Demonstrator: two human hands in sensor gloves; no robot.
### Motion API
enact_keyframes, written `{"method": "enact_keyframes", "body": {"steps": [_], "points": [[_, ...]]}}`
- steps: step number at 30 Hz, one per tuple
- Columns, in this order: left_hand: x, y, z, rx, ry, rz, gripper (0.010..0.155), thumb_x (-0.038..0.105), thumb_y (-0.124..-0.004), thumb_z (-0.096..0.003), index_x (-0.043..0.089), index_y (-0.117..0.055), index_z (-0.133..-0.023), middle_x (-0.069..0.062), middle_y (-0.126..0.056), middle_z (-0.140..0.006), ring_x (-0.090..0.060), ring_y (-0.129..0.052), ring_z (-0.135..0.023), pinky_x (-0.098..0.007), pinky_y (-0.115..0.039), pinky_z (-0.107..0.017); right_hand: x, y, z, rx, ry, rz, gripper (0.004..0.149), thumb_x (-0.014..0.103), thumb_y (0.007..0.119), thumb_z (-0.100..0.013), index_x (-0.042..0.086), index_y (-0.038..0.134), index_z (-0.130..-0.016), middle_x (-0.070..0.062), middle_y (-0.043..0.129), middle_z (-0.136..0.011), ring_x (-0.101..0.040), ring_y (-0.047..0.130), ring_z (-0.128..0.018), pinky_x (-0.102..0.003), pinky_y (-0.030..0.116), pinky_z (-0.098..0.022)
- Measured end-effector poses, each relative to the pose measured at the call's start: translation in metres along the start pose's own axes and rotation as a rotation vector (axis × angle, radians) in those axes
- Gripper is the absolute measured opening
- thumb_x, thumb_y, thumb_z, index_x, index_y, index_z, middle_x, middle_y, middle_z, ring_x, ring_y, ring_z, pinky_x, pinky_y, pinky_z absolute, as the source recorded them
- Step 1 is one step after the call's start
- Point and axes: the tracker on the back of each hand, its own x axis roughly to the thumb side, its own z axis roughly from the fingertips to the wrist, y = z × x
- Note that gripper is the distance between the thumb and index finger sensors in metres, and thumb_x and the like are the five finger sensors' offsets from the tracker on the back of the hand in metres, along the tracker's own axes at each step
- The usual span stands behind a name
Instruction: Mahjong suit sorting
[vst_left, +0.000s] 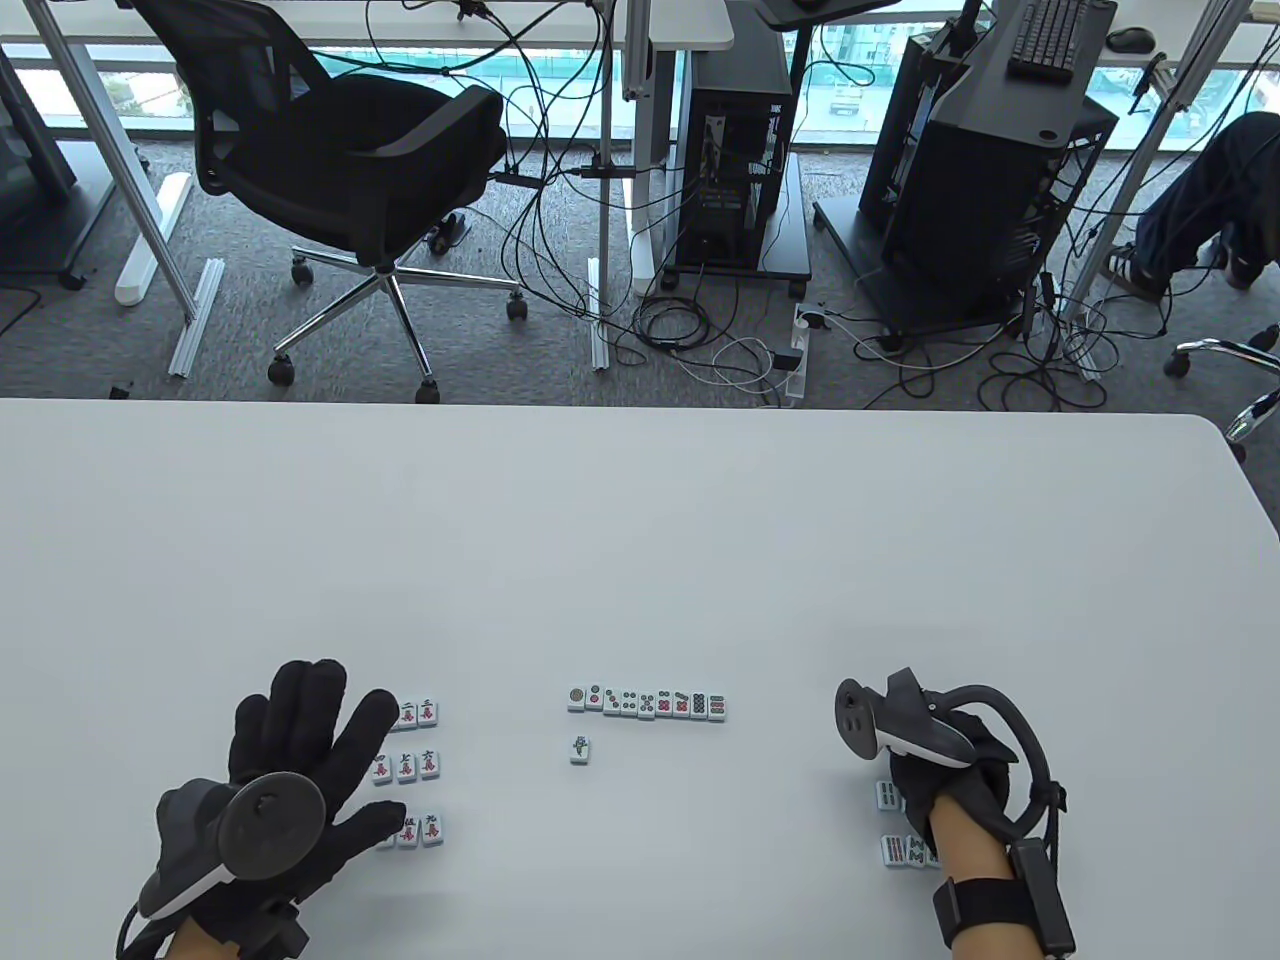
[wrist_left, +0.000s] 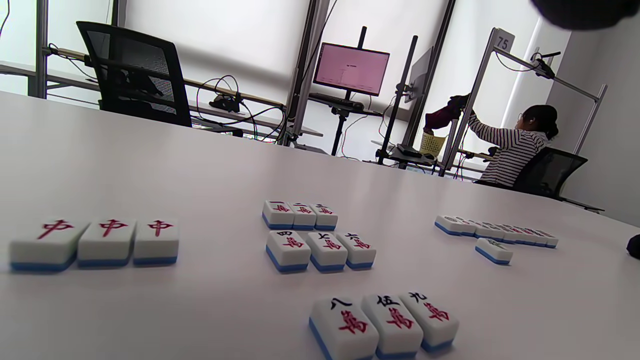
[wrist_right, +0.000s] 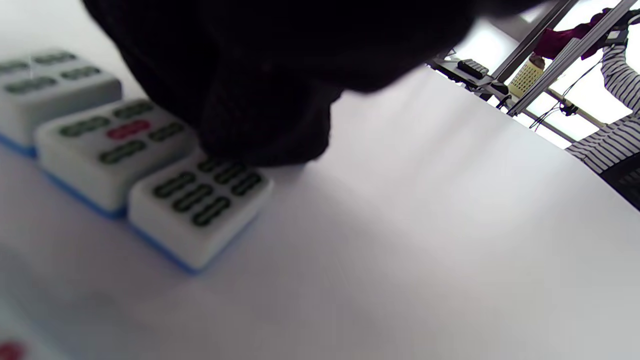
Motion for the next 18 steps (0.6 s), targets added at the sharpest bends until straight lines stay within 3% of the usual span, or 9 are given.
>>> {"method": "enact_keyframes", "body": {"steps": [7,9,13,18], "points": [[0.002,0.001,0.001,-0.003,-0.007,-0.004,0.086,0.074,-0.064,-0.0365,0.046,-0.023,-0.107,0.013,0.011,-0.109,-0.02,0.01,-0.109,-0.056,-0.005,-0.079,0.011,-0.006,-0.004,-0.011,-0.024,0.018,0.057,0.035,0.086,-0.037,0.006,0.077,-0.085,-0.001,0.098,-0.033,-0.009,0.087,-0.005,-0.027,0.08,-0.005],[0.002,0.001,0.001,-0.001,-0.007,-0.001,0.086,0.074,-0.064,-0.0367,0.046,-0.023,-0.107,0.013,0.011,-0.109,-0.02,0.01,-0.109,-0.056,-0.005,-0.079,0.021,-0.021,0.001,-0.092,-0.055,0.012,0.058,0.035,0.086,-0.036,0.003,0.079,-0.084,0.0,0.098,-0.032,-0.009,0.087,-0.005,-0.027,0.08,-0.004],[0.002,0.002,0.001,0.003,-0.008,0.004,0.086,0.074,-0.064,-0.0367,0.046,-0.023,-0.107,0.013,0.011,-0.109,-0.02,0.011,-0.109,-0.056,-0.005,-0.079,0.064,-0.065,0.018,-0.272,-0.15,-0.139,0.059,0.036,0.086,-0.036,0.001,0.079,-0.083,0.0,0.098,-0.032,-0.009,0.088,-0.005,-0.026,0.08,-0.004],[0.004,0.003,0.001,0.011,-0.017,-0.002,0.087,0.074,-0.064,-0.0364,0.046,-0.023,-0.107,0.013,0.011,-0.109,-0.02,0.01,-0.109,-0.056,-0.005,-0.079,0.137,-0.099,0.028,-0.368,-0.295,-0.221,0.059,0.037,0.086,-0.036,0.001,0.079,-0.083,0.0,0.099,-0.033,-0.009,0.088,-0.006,-0.027,0.081,-0.005]]}}
